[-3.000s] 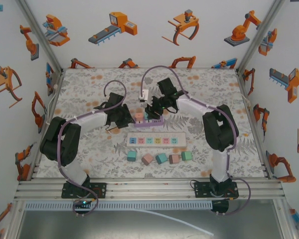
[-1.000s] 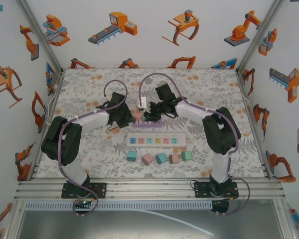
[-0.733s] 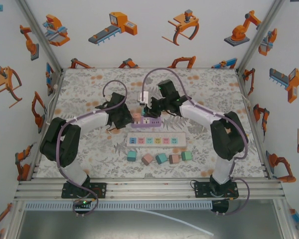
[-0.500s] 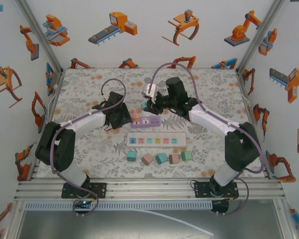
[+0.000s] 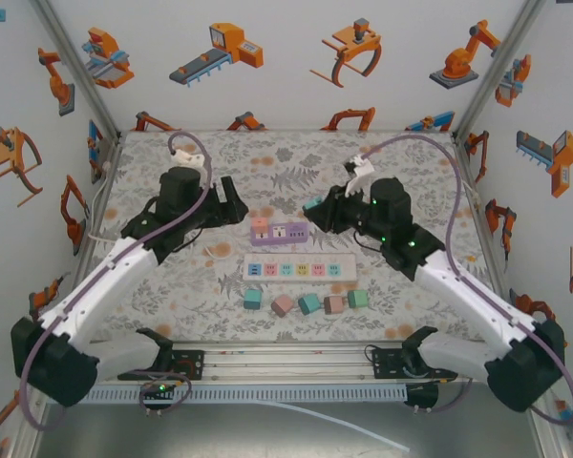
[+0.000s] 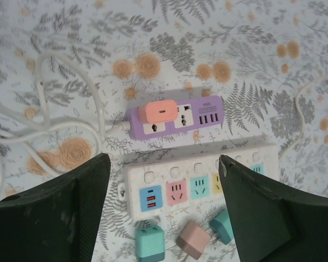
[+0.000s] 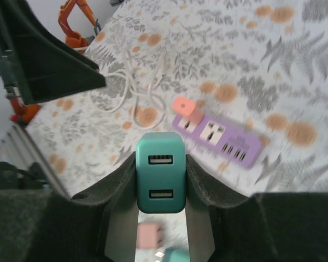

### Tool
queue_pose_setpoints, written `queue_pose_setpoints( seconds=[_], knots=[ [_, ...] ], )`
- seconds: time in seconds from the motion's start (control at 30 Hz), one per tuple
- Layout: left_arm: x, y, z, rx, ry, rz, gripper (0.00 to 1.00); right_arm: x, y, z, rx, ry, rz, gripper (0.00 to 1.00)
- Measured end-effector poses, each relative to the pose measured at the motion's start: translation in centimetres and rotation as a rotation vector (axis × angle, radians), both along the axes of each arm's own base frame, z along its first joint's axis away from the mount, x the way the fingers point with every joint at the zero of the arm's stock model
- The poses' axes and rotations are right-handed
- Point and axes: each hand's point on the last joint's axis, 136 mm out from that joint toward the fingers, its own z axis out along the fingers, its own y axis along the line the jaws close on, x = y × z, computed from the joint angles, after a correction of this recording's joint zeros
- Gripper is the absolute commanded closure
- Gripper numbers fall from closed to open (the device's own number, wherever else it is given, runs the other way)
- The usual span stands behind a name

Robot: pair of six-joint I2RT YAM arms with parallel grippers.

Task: Pull the plug off the socket

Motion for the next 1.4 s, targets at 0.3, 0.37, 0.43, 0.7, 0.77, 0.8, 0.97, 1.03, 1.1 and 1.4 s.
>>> queue_pose_setpoints(
  seconds=[0.3,0.37,0.43,0.7,0.77,0.8,0.97,1.03,1.1,1.4],
  knots=[
    [-8.0,-3.5,4.0,0.204,-0.293,-0.549,0.03,-6.6,-3.9,-7.8,0.025,0.469,-0.093,0.91],
    [-10.0,-4.6,3.1,0.272,-0.327,-0.696,0.03,-7.8,-4.5,-9.7,0.012,0.558,-0.111,0.92],
    [-12.2,-5.4,2.5,0.318,-0.377,-0.839,0.03,-9.1,-5.0,-11.4,-0.003,0.632,-0.124,0.91],
    [-19.8,-6.0,-0.3,0.363,-0.572,-1.253,0.03,-14.0,-5.2,-17.7,-0.086,0.828,-0.114,0.91],
    [-20.4,-6.2,-0.8,0.358,-0.575,-1.303,0.03,-15.2,-5.1,-19.1,-0.129,0.856,-0.106,0.91],
    [-20.5,-6.3,-1.0,0.357,-0.573,-1.322,0.03,-15.6,-5.0,-19.7,-0.151,0.862,-0.101,0.91],
    [-21.1,-6.8,-1.9,0.359,-0.568,-1.388,0.03,-16.5,-4.3,-22.3,-0.185,0.880,-0.102,0.88],
    [-21.2,-6.8,-2.1,0.361,-0.570,-1.402,0.03,-16.6,-4.1,-23.4,-0.188,0.886,-0.113,0.88],
    [-21.2,-6.9,-2.1,0.366,-0.570,-1.411,0.03,-16.7,-4.0,-24.5,-0.183,0.890,-0.125,0.88],
    [-21.4,-7.2,-2.4,0.374,-0.572,-1.435,0.03,-16.3,-2.3,-25.5,-0.104,0.843,-0.127,0.71]
  ],
)
